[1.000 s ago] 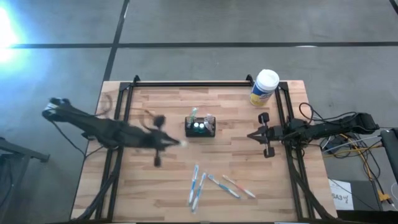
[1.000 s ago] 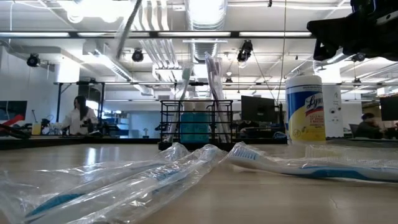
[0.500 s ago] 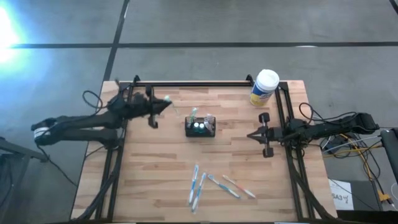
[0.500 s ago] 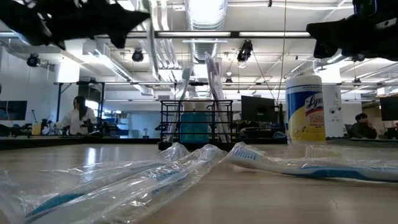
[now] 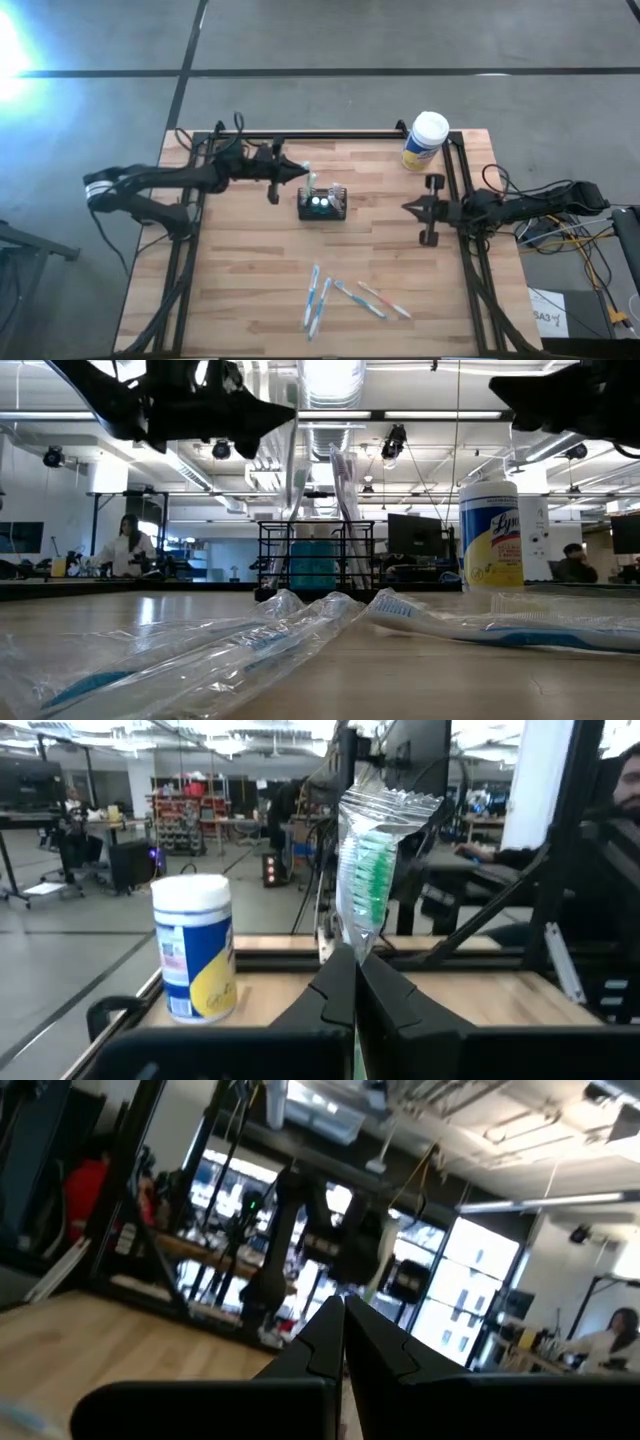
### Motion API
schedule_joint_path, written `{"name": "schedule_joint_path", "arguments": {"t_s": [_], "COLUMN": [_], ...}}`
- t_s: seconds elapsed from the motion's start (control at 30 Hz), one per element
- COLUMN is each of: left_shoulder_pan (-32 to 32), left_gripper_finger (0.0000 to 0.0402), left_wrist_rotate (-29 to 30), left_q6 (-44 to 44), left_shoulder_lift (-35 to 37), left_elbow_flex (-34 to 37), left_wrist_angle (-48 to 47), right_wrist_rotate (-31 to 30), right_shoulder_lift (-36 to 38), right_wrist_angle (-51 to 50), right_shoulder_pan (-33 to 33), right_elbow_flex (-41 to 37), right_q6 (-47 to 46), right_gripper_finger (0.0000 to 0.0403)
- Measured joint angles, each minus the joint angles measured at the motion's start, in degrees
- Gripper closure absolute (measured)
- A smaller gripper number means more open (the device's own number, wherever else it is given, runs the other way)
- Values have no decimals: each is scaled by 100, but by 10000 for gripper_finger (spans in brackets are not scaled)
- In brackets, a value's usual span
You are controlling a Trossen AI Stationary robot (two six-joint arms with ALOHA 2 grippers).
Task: Pick & Place toothbrushing station
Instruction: Put the green toothbrush in the wire organizer
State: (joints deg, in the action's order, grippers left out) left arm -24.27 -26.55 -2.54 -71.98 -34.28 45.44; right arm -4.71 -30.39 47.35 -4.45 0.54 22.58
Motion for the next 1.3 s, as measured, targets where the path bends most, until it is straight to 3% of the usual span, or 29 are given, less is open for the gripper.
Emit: {"name": "schedule_joint_path", "arguments": {"t_s": [0.63, 1.3], "left_shoulder_pan": [-22, -22], "left_gripper_finger": [401, 401], "left_wrist_rotate": [31, 56], "left_q6": [1177, 1445], "left_shoulder_lift": [-215, -978], "left_elbow_flex": [290, 369], "left_wrist_angle": [-457, -418], "right_wrist_rotate": [11, 17], "right_shoulder_lift": [-2, -4], "right_wrist_angle": [213, 252], "right_shoulder_pan": [0, -4], "right_elbow_flex": [0, 20], "right_q6": [319, -71], "right_gripper_finger": [394, 394]}}
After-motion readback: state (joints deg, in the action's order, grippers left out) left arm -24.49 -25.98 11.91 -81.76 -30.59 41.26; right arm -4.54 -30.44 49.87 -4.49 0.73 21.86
